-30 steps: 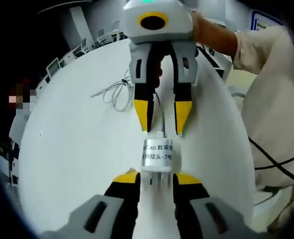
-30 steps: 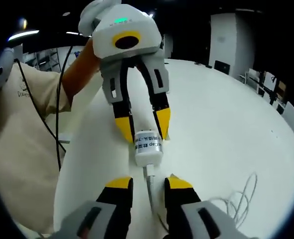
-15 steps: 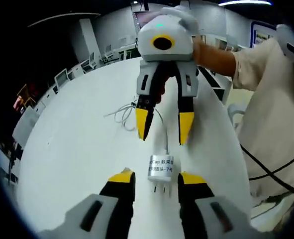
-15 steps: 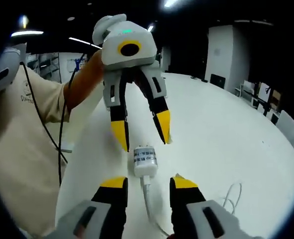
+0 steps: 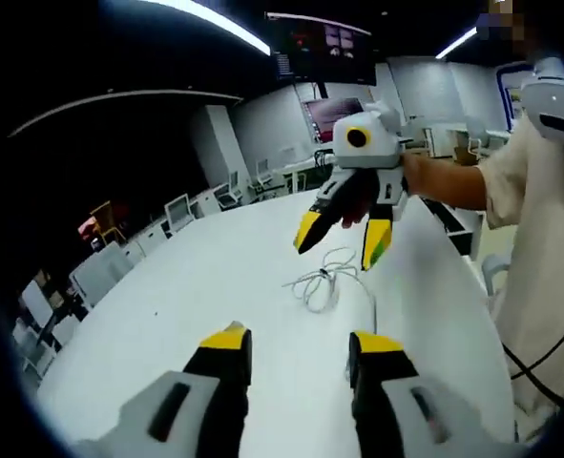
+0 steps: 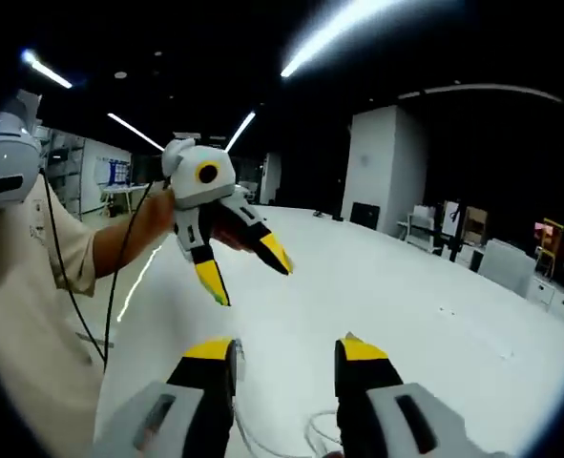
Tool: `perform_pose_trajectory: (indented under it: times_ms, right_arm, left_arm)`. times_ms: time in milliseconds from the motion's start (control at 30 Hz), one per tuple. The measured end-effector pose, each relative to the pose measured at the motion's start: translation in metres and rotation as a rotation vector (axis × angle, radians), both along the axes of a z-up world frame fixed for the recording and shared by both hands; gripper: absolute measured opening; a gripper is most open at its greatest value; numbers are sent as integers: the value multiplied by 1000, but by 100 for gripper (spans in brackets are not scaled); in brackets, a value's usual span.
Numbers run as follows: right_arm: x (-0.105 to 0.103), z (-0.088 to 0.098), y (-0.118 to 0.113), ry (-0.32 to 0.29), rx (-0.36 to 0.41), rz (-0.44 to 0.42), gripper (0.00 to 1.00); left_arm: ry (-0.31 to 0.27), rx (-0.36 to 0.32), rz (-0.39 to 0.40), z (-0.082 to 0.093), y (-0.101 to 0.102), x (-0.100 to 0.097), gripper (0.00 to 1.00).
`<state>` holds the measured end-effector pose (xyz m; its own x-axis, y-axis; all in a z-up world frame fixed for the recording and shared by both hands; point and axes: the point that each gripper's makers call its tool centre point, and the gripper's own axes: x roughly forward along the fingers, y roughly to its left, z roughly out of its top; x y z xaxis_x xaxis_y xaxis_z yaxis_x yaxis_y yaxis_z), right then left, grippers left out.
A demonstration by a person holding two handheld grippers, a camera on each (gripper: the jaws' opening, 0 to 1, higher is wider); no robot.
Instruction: Plug the desk Type‑C cable into the charger adapter.
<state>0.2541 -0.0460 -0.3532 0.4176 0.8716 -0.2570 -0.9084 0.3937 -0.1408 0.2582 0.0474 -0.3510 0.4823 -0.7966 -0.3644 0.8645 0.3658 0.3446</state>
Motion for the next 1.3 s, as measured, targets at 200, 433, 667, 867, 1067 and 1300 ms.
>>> perform_pose_trajectory:
  times_ms: [200,433,667,867,1067,1300]
  right_arm:
    - [10,20,-25,-45,92,-106,48]
    - [9,38,-54,-92,168,-171,53]
    - [5,43,-85,-108,220,-235,54]
    - [-1,43,-112,-124,270,-289,57]
    - [-6,30,-133,-132,264,-356,59]
    - [-12,34,-150,-141,291,-385,60]
  left_arm:
    - [-38,-79,78,8,21,5,42]
    - [-24,-109,116,-3,41,5,45]
    - [-96,-217,204,11,62,5,46]
    - [-110,-238,285,6,82,2,50]
    - [-100,-268,349,-4,102,-3,53]
    - [-93,-265,401,-20,122,-13,52]
